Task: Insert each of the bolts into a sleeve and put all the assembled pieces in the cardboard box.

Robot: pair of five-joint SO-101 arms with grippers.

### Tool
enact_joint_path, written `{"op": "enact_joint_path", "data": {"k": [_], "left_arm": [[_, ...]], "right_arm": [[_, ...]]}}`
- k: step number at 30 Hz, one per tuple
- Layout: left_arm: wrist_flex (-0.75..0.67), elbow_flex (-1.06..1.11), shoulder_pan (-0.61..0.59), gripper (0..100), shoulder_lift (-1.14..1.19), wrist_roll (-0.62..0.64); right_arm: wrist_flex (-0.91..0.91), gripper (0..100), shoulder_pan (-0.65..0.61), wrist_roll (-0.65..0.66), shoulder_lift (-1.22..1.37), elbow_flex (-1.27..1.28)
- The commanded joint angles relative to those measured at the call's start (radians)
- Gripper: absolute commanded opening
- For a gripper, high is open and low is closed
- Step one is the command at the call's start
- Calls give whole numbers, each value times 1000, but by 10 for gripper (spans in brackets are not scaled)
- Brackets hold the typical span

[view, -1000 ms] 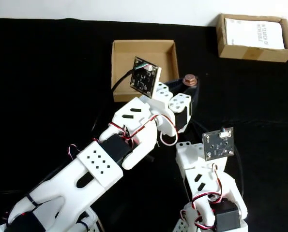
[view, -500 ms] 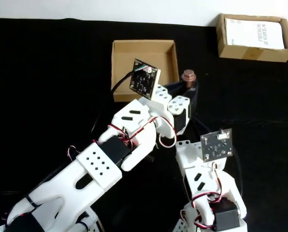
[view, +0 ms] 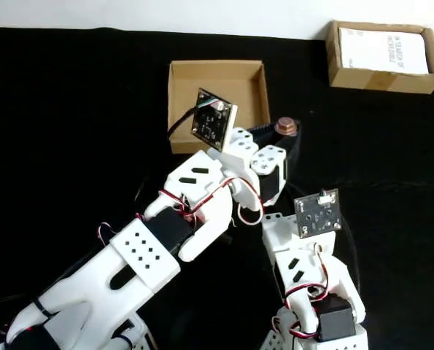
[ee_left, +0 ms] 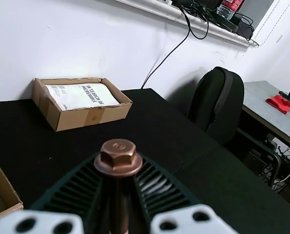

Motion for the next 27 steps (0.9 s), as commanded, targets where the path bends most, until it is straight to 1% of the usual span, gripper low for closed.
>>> {"op": "enact_joint_path", "data": {"k": [1, 16, 20, 27], "left_arm": [[2, -7, -2, 8, -38, -6], [0, -5, -15, 8, -31, -6], [-2, -2, -39, 8, -31, -3], [-3, 33, -50, 8, -33, 0]], "right_arm": [[-24, 8, 25, 32, 1, -4], [-19, 8, 24, 38, -8, -33], [-18, 8, 21, 38, -2, -81], [-16, 8, 22, 38, -2, -82]]}}
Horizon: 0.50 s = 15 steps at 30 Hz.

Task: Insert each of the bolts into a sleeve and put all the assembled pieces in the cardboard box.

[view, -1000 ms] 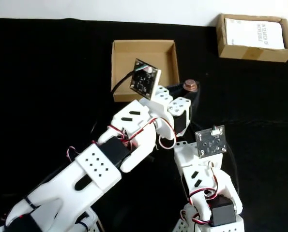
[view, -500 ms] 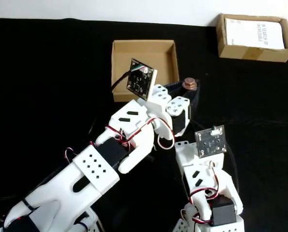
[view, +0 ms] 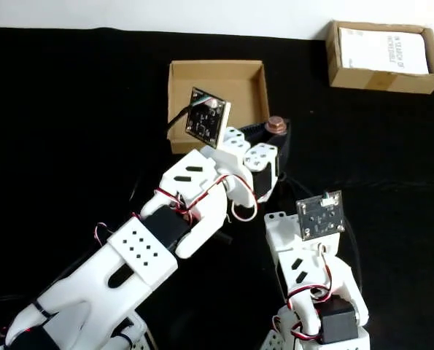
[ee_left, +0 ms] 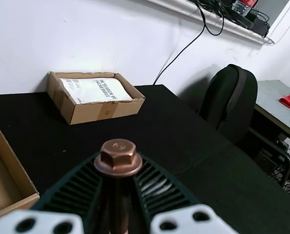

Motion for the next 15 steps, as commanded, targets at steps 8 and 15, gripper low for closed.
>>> {"op": "enact_joint_path", "data": {"k": [8, 15], "left_arm": [[-49, -7, -8, 8, -30, -5], [-51, -2, -10, 8, -28, -6]], "right_arm": [[-13, 8, -13, -43, 2, -42], [10, 8, -44, -43, 2, -42]]}}
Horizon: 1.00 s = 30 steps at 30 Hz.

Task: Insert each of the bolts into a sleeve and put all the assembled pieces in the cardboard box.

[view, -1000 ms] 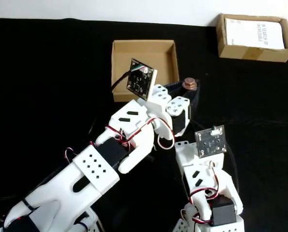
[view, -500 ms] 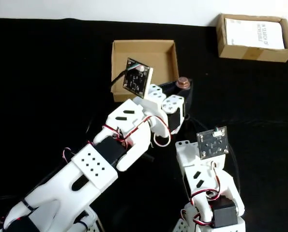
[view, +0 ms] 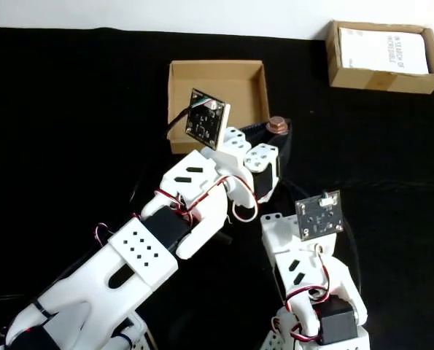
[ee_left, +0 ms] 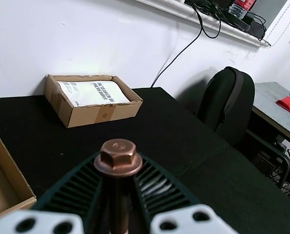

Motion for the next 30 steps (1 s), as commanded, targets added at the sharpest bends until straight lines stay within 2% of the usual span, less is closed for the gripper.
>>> {"op": "enact_joint_path", "data": {"k": [1, 23, 26, 30], "left_arm": [[-29, -4, -13, 8, -28, -6], [-25, 48, -13, 11, -31, -5], [-14, 50, -12, 67, -36, -5], [118, 44, -7, 184, -39, 0]], "right_arm": [[2, 8, -8, -6, 1, -42], [-2, 8, -8, -2, 1, -53], [-2, 8, -8, -2, 1, -53], [-2, 8, -7, -2, 1, -53]]}}
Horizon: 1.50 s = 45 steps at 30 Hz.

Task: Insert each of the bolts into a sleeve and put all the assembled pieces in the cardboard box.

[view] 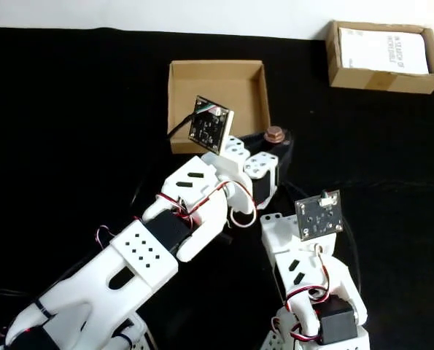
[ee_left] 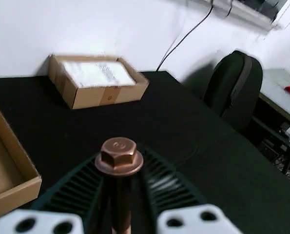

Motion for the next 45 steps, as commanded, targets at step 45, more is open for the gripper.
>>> {"op": "enact_joint_path", "data": {"k": [45], "left_arm": [[600, 878, -901, 8, -1175, 2]], "right_arm": [[-13, 8, 35, 373, 1985, -1713]]}}
